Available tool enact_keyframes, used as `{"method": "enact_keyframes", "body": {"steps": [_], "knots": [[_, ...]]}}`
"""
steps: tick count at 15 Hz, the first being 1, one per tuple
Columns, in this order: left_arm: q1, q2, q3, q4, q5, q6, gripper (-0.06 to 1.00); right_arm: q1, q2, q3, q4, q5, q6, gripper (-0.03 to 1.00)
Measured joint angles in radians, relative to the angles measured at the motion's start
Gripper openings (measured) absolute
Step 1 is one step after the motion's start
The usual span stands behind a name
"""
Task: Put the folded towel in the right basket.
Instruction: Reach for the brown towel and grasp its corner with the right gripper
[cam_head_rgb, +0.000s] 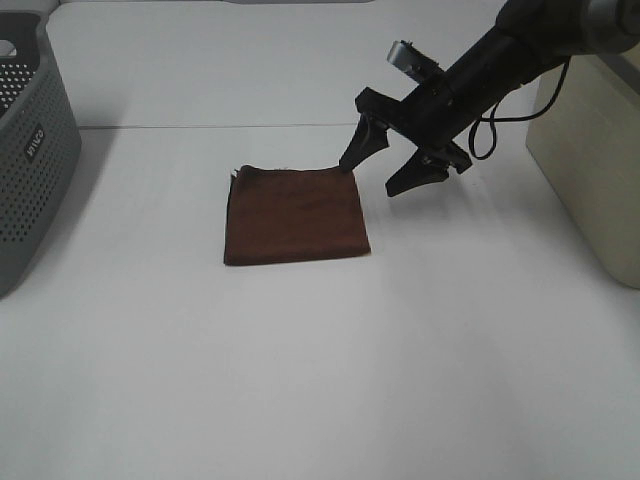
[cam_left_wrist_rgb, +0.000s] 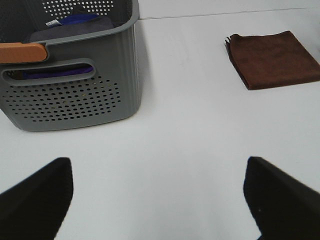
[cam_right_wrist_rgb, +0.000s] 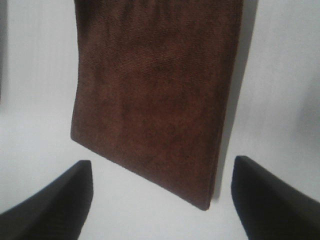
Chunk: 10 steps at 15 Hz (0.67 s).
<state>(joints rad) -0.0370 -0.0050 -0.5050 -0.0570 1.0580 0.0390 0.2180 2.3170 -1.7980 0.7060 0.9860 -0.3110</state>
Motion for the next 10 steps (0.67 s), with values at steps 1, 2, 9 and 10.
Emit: {"method": "enact_keyframes", "body": {"steps": [1, 2, 9, 10], "knots": [[0.0, 0.0, 0.0, 0.0, 0.0, 0.0, 0.88, 0.0, 0.038, -0.033, 0.0, 0.011, 0.0, 0.74], [0.0, 0.0, 0.0, 0.0, 0.0, 0.0, 0.88, 0.0, 0.075, -0.058, 0.0, 0.015, 0.0, 0.75], [0.0, 0.0, 0.0, 0.0, 0.0, 0.0, 0.88, 0.033, 0.139, -0.106, -0.008, -0.071, -0.007, 0.76], [0.0, 0.0, 0.0, 0.0, 0.0, 0.0, 0.88, 0.04, 0.139, -0.106, -0.018, -0.092, -0.007, 0.76]]}}
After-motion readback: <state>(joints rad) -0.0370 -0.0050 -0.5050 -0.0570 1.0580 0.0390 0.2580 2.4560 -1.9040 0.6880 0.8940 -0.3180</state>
